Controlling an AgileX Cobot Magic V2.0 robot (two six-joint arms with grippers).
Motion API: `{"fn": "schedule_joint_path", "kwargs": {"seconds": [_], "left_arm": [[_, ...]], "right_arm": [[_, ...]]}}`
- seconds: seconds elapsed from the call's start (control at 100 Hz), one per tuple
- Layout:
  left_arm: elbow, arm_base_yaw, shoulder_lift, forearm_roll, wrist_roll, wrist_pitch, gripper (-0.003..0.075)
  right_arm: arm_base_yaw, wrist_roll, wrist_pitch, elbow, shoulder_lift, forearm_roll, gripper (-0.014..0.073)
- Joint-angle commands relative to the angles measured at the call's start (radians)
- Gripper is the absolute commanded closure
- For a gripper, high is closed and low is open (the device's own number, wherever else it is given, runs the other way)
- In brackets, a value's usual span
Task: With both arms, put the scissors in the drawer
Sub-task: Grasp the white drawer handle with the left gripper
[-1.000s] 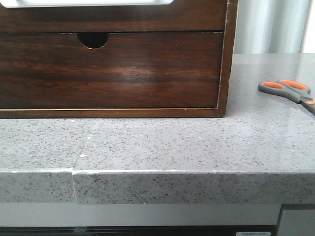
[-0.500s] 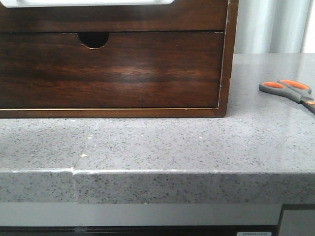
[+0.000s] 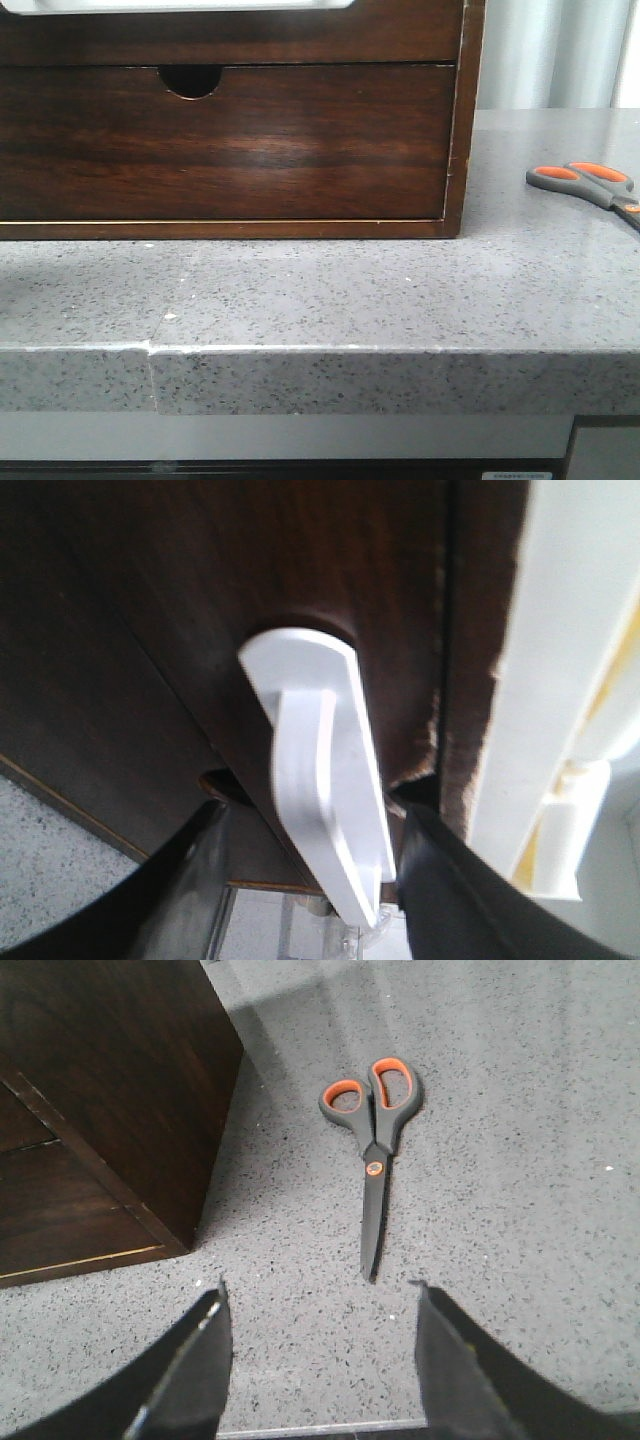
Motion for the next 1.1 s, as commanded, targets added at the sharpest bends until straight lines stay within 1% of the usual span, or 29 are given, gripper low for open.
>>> {"fn": "schedule_joint_path", "kwargs": {"seconds": [0.0, 0.22, 0.38, 0.59, 0.64, 0.75, 0.8, 1.09], "left_arm": [[-0.048, -0.009, 0.021, -0.065, 0.002, 0.031, 0.0376], [-0.078, -0.009, 0.078, -0.065, 0.002, 0.070, 0.0379], [-0.089, -0.016, 0.094, -0.065, 0.002, 0.096, 0.0434], [-0.089, -0.049, 0.095, -0.065, 0.002, 0.073, 0.0544], [-0.089, -0.051, 0.095, -0.065, 0.002, 0.073, 0.0582], [-0.089, -0.053, 0.095, -0.065, 0.007, 0.072, 0.0700], [-0.089, -0.053, 0.095, -0.065, 0.020, 0.072, 0.0740], [-0.089, -0.055, 0.095, -0.043, 0.025, 0.087, 0.0740]], "right_arm": [[0.002, -0.010, -0.077, -0.037, 0.017, -0.001, 0.0231], [0.002, -0.010, -0.067, -0.037, 0.017, -0.001, 0.0231], [0.002, -0.010, -0.067, -0.037, 0.017, -0.001, 0.0231], [0.002, -0.010, -0.067, -0.037, 0.017, -0.001, 0.0231], [0.002, -0.010, -0.067, -0.037, 0.017, -0.001, 0.0231], [0.002, -0.010, -0.067, -0.037, 0.017, -0.001, 0.0231], [0.002, -0.010, -0.067, -0.037, 0.017, -0.001, 0.0231], [0.009, -0.010, -0.063, -0.037, 0.017, 0.009, 0.0231]]}}
